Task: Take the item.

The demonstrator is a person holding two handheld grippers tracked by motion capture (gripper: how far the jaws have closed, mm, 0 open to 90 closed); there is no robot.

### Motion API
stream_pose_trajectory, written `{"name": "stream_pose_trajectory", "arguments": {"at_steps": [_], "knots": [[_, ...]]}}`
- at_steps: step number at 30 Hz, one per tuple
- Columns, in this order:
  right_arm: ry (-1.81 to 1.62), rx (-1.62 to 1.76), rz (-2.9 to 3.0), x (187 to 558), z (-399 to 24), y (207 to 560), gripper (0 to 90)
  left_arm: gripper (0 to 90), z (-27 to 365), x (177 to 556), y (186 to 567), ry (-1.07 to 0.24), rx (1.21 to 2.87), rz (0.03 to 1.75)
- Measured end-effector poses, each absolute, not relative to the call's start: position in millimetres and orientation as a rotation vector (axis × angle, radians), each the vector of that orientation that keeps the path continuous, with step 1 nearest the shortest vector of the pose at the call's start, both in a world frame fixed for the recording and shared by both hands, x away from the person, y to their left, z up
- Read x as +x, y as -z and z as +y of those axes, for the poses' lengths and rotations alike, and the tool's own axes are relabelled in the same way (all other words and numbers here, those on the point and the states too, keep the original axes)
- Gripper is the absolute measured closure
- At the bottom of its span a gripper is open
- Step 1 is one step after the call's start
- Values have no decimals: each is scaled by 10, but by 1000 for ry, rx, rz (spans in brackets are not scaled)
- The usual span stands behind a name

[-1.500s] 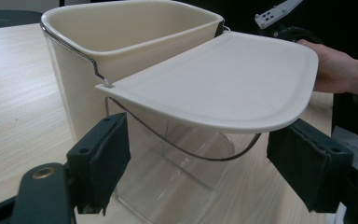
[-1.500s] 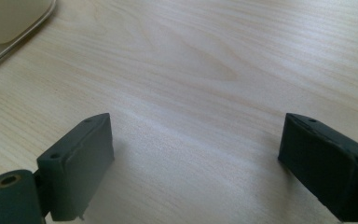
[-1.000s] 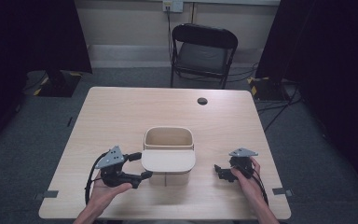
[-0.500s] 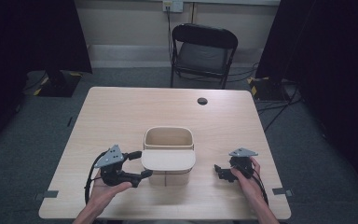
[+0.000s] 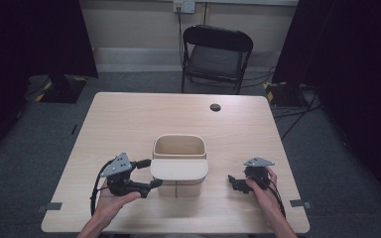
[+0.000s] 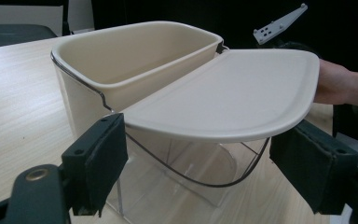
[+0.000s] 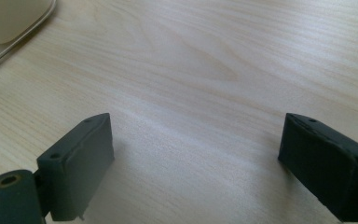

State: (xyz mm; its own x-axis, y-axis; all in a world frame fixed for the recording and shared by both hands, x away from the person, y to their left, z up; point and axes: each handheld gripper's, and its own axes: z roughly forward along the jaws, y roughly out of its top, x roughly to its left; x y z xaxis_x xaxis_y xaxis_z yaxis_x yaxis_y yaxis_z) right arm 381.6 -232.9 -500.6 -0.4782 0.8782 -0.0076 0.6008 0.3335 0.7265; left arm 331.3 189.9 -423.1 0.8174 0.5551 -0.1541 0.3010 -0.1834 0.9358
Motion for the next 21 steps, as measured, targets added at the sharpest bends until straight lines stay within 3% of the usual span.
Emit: {"name": "stream_pose_trajectory", "arguments": {"at_steps": [21], "knots": [[-943,1303,2204,3816,-2330,5006,93,187,1885,3314,4193,-267,1775,662]]}}
